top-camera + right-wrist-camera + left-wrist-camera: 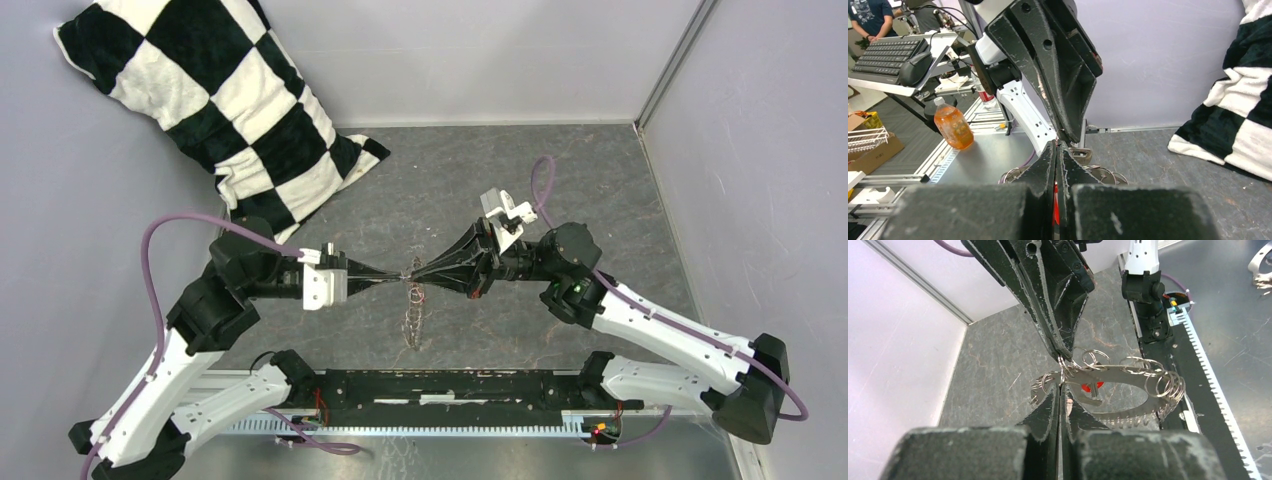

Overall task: Put the keys on the keyring
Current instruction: Adjust the key on the keyring.

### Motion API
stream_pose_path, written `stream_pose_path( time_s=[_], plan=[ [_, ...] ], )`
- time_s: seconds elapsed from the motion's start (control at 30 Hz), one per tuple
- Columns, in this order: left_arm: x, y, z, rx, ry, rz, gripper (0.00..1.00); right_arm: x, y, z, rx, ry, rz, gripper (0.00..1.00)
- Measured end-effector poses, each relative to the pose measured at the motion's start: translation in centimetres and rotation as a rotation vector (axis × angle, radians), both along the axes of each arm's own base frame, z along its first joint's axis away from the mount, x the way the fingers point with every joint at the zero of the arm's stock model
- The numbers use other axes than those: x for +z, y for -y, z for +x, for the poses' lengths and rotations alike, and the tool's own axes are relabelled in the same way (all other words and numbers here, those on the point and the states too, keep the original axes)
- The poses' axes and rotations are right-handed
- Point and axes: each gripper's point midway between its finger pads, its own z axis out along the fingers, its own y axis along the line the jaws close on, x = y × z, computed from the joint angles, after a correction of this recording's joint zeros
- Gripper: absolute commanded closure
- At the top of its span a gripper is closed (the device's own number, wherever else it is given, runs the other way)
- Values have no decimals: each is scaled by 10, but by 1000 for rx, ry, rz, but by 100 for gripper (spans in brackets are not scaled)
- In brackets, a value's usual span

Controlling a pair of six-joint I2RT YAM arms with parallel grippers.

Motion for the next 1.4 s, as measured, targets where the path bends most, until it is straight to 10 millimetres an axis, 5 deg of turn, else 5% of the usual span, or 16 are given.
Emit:
stream_pose_path(
  time_s=[0.4, 1.4],
  plan=[
    [-11, -3, -2, -34, 137, 10, 98, -11, 2, 2, -6, -116, 58, 99],
    [-11, -1, -12, -140, 340, -9, 98, 2, 5, 3, 4, -255, 249, 100]
  ],
)
